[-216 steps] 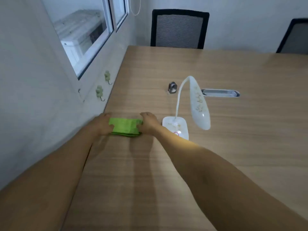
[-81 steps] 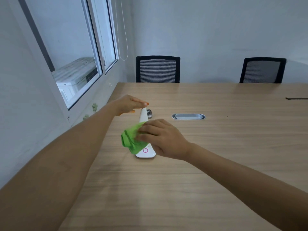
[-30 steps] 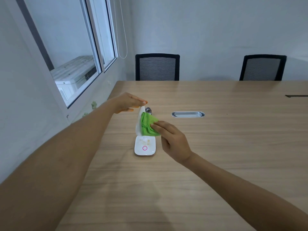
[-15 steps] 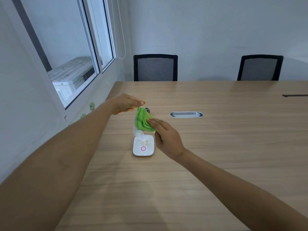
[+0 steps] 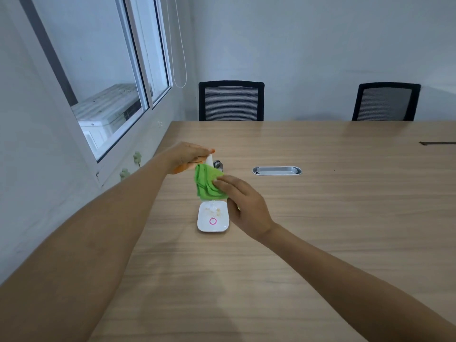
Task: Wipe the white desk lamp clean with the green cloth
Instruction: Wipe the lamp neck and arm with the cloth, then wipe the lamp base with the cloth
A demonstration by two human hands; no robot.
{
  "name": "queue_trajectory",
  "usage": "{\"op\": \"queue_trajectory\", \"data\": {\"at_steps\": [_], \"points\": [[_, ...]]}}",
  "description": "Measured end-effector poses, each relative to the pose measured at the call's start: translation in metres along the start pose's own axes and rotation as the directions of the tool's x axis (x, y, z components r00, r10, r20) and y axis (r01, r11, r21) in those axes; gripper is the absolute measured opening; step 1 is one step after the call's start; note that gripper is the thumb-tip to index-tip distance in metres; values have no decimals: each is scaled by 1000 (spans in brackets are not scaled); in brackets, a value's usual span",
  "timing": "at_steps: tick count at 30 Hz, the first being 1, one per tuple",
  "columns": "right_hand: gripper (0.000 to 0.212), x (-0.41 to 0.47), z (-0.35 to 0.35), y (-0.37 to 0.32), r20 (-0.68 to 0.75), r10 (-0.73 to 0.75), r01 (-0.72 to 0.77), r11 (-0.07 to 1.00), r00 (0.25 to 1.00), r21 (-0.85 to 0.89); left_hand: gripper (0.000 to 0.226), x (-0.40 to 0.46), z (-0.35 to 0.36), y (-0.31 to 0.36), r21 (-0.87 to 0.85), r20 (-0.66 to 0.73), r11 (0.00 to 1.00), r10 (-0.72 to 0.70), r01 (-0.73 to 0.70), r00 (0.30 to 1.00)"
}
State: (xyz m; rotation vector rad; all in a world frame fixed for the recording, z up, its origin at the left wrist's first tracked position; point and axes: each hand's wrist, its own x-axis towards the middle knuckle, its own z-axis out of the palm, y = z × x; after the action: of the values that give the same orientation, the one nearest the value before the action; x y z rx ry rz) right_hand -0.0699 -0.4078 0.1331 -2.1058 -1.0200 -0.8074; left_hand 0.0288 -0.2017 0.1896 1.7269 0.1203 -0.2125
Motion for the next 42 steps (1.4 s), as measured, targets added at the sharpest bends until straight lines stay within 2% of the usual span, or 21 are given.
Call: {"op": "queue_trajectory", "data": {"at_steps": [8,10,12,14,15,17,18,21,25,27,30,34,36,39,42], "points": [[52,-19,6,48,-3,277,-276,958,961,-78,23,4,-5,-14,-144,-2,989,24,-24,1000],[49,-19,12,59,39,356,-351,931,934,-96,20,3,-7,-19,-193,-30,981,28,-34,999],[47,-18,22,66,132,424,-405,902,896,-147,26,-2,-11,-29,-197,-88,980,5,-23,996],[47,-17,34,70,218,472,-433,878,854,-203,35,-9,-15,-48,-57,-167,998,-23,14,986],[48,-16,40,71,248,494,-451,867,833,-212,41,-13,-19,-63,104,-211,994,-21,44,977],[51,-18,52,73,299,521,-475,853,799,-218,54,-24,-27,-103,410,-274,903,-10,127,962],[52,-18,56,75,321,523,-470,852,789,-232,58,-30,-30,-125,486,-297,857,-19,168,955],[49,-19,74,81,383,540,-451,840,749,-301,61,-47,-37,-199,592,-325,762,-71,262,943],[27,-19,102,90,390,618,-480,782,682,-398,63,-80,-37,-283,786,-359,498,-113,365,926],[32,-20,116,94,399,658,-503,749,639,-431,62,-98,-35,-308,815,-392,413,-122,406,912],[47,-27,124,93,439,675,-536,738,593,-410,63,-112,-34,-319,829,-416,380,-71,410,906],[53,-51,120,77,522,597,-495,801,609,-337,60,-112,-30,-317,828,-437,384,-14,409,899],[53,-65,113,68,547,532,-440,846,647,-302,59,-114,-28,-318,828,-450,393,41,400,892],[50,-69,104,64,461,471,-426,881,752,-205,59,-116,-27,-318,833,-456,390,85,392,886],[50,-46,110,71,377,486,-441,874,788,-206,59,-116,-25,-318,839,-460,380,112,390,881]]}}
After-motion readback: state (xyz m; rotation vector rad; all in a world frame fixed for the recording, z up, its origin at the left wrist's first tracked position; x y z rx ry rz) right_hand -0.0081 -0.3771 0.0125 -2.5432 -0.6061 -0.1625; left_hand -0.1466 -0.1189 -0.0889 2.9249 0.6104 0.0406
